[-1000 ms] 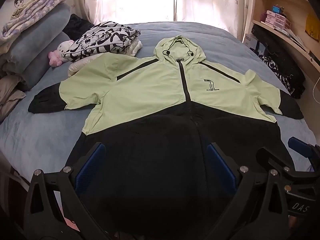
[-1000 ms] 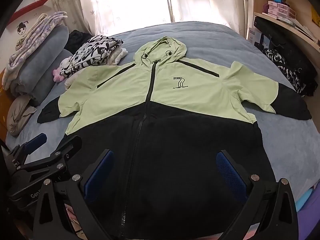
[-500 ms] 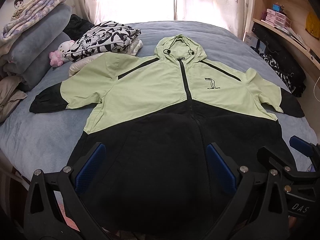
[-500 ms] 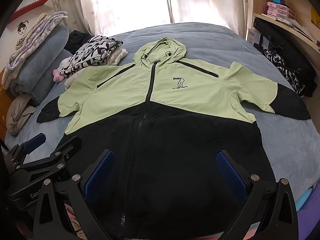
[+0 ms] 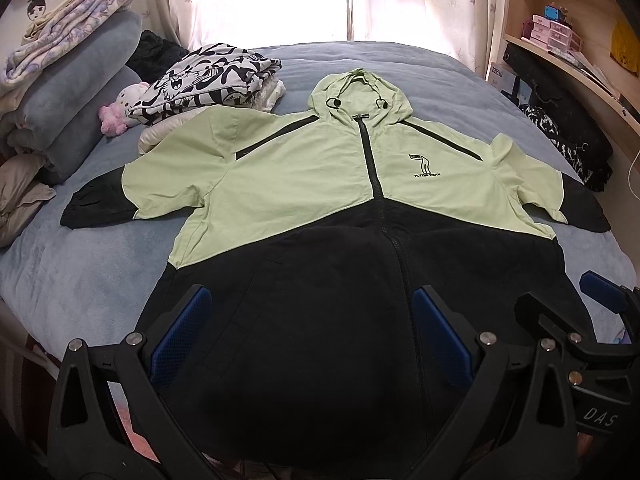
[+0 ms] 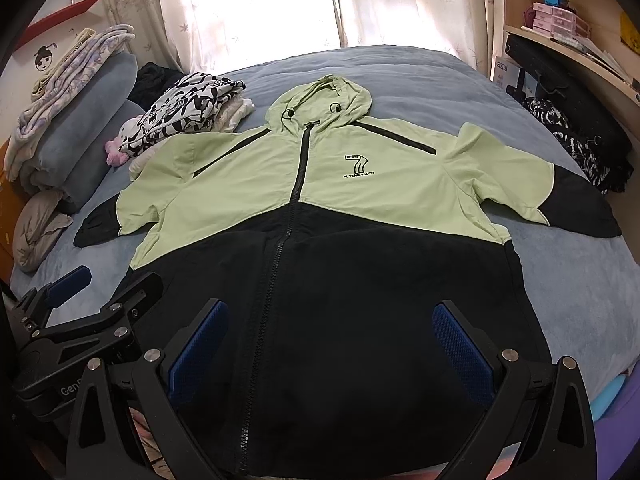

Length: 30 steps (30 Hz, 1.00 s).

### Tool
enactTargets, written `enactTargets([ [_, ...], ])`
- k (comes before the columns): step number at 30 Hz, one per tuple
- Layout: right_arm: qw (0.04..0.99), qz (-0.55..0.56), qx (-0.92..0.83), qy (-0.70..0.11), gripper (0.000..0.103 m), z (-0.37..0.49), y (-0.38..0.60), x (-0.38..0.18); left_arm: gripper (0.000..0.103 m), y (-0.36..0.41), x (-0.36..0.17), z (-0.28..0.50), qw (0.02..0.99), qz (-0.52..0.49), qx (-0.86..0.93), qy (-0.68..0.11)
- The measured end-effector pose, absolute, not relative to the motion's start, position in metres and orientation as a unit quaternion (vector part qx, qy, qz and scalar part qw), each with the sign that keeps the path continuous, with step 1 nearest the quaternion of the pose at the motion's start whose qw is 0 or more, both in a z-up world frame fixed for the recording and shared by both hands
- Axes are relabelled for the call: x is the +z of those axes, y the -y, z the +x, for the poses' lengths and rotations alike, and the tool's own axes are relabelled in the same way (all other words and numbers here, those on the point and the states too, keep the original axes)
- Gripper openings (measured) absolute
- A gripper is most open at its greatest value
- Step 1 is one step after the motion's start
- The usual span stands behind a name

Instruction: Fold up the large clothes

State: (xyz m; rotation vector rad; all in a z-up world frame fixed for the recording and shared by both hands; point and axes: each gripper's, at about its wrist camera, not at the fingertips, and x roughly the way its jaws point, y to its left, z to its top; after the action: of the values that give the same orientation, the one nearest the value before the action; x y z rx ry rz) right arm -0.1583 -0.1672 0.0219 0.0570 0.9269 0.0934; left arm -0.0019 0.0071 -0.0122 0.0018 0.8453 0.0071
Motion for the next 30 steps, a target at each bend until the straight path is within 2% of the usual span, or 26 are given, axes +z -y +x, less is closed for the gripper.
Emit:
enactTargets([
  [30, 0.893, 0.03, 0.046, -0.446, 0.103, -0.1603, 0.1689, 0.0192, 0.1, -0.0106, -0.0129, -0.0054, 0.91, 0.005, 0.004, -0.415],
])
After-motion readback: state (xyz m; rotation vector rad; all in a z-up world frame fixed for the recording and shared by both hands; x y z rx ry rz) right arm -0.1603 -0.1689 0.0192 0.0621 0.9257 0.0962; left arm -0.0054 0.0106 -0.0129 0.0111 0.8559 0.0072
